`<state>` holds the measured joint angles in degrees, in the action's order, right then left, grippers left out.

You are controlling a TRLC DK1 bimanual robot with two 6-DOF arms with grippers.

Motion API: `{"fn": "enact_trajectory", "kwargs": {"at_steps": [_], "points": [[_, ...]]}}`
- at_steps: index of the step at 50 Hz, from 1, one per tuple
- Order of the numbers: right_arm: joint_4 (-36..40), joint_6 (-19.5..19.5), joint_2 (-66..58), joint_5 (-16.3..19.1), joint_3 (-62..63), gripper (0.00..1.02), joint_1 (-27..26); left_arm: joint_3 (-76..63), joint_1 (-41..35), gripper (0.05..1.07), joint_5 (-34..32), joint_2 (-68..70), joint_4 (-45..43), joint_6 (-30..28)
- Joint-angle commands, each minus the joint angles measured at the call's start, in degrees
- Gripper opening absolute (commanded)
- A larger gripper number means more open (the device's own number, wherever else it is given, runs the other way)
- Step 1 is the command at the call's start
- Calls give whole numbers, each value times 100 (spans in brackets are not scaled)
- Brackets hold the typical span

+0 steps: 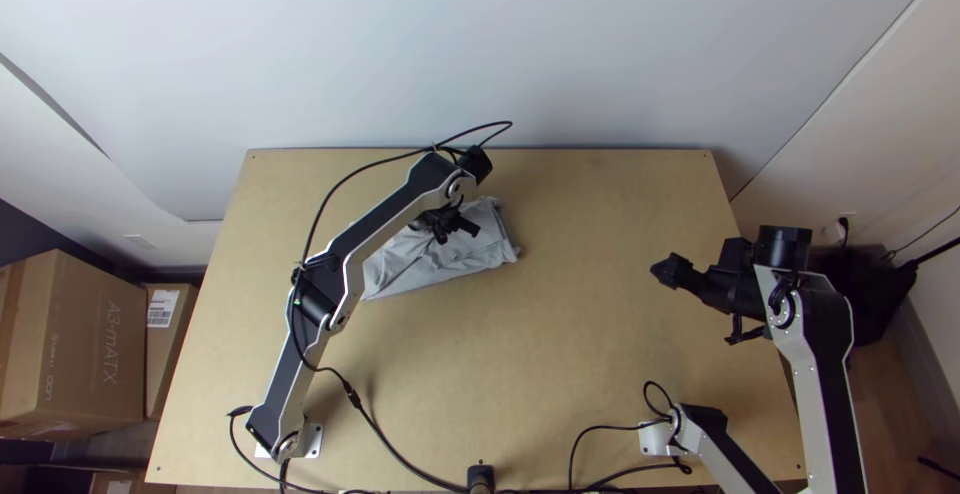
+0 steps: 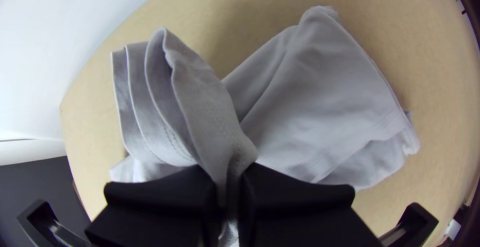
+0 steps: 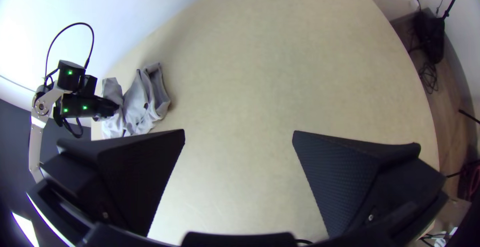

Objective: Fold the t-shirt

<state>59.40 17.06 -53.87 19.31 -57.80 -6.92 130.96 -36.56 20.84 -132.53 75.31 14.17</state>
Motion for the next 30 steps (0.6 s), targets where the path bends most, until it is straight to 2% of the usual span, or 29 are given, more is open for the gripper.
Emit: {"fn": "enact_trajectory", "kwargs": {"at_steps": [1, 8, 9, 10, 11, 14, 15, 23, 30], "points": [[46, -27, 175, -59, 269, 99, -29, 317, -185, 8, 25, -273, -113, 156], [-7, -18, 333, -68, 595, 99, -20, 352, -466, 8, -36, -388, -816, 156], [-25, -18, 359, -68, 656, 99, -20, 352, -502, 8, -36, -379, -983, 165], [-42, -18, 377, -68, 718, 99, -11, 352, -546, 14, -36, -379, -1168, 182], [-69, -18, 403, -68, 779, 99, -11, 352, -581, 27, -45, -361, -1335, 182], [-156, -18, 465, -68, 990, 99, 6, 352, -721, 89, -36, -335, -1669, 147], [-200, -18, 474, -77, 1060, 99, 15, 352, -783, 105, -36, -309, -1765, 121], [-570, -10, 482, -138, 1553, 99, 217, 343, -1073, 103, -27, -36, -2530, 68], [-1079, -10, 201, -217, 1596, 99, 419, 343, -1205, 103, -10, 377, -2670, 24]]}}
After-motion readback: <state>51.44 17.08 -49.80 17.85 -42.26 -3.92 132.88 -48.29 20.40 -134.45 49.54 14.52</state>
